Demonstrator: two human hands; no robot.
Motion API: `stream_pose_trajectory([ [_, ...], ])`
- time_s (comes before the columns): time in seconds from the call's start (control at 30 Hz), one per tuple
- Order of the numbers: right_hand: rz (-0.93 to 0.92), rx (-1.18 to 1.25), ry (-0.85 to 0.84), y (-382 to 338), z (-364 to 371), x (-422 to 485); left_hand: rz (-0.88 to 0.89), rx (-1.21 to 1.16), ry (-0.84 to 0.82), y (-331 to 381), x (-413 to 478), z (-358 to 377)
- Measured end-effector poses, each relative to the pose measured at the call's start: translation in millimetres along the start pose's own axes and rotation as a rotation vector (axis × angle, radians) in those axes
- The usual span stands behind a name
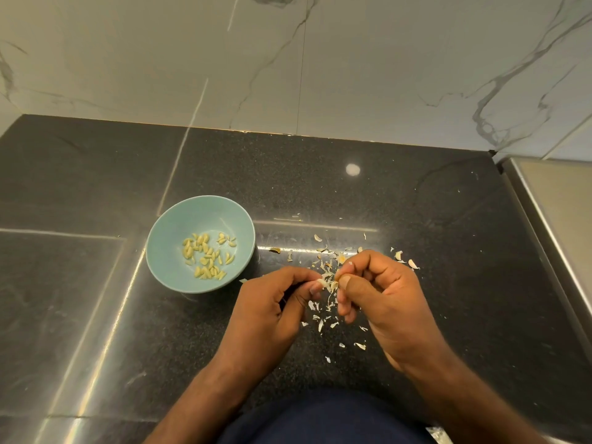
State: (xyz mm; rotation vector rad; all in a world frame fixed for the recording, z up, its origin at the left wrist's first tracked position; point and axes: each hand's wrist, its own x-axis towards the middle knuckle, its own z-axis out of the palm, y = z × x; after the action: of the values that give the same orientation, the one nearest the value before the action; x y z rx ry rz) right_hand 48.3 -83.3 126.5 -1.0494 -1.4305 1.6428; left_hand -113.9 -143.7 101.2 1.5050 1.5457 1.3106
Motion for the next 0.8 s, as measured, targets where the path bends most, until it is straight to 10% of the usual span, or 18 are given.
stream_pose_trajectory([
  [0.8, 0.103, -0.088, -0.009, -1, 6, -1, 0.155, 0.068, 0.058, -2, -2, 4],
])
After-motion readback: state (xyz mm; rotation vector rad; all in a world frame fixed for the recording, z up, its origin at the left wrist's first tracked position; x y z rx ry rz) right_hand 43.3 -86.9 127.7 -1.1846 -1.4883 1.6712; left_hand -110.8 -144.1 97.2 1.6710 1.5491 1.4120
